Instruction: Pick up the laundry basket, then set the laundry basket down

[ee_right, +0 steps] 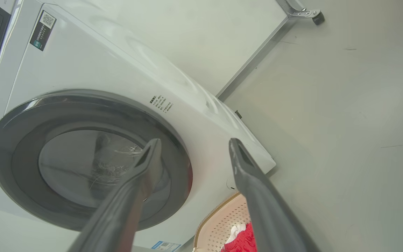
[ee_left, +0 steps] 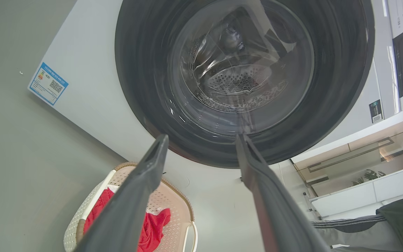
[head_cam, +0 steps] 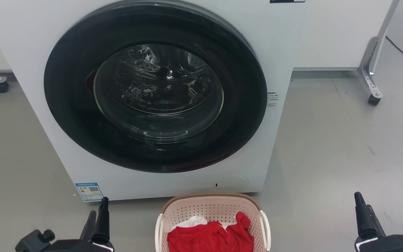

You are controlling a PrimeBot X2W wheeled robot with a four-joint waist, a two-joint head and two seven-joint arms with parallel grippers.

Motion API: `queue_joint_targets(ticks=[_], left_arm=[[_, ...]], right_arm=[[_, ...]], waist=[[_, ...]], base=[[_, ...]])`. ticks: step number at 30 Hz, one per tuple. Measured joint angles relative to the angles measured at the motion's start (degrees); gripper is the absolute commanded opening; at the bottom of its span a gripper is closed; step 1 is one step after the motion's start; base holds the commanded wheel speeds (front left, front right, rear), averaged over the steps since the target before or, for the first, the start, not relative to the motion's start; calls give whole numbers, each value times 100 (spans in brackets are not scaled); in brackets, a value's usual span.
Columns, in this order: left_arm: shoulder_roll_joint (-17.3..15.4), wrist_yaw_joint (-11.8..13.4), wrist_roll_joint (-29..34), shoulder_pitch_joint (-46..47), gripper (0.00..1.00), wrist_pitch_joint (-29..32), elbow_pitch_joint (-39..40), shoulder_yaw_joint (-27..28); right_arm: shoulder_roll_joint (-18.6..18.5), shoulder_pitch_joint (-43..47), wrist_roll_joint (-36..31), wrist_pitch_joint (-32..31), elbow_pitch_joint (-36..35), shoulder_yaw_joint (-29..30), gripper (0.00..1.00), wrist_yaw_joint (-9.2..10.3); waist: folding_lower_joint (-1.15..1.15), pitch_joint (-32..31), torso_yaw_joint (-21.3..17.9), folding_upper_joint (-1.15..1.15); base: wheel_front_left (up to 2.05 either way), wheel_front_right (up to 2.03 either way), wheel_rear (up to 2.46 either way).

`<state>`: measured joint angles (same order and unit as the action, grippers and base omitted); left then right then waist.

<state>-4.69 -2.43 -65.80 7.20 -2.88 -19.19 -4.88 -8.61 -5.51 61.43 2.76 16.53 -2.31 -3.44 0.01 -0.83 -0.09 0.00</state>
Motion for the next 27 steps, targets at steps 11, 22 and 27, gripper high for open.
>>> queue_joint_targets(ticks=[11, 22, 27], left_arm=[[-152, 209, 1177, 94, 100, -235, -21, -433], [-170, 403, 2095, 184, 100, -467, -165, -719], [-182, 503, 2587, 209, 100, -590, -252, -853]], right_arm=[[-200, -85, -1014, 245, 25, -420, 100, 194], [-328, -102, -1869, 468, 144, -742, 100, 348], [-402, -119, -2304, 599, 205, -915, 100, 403]], waist=[[0, -49, -18, 0], [0, -68, -19, 0], [0, -70, -18, 0]], base=[[0, 0, 0], [0, 0, 0], [0, 0, 0]])
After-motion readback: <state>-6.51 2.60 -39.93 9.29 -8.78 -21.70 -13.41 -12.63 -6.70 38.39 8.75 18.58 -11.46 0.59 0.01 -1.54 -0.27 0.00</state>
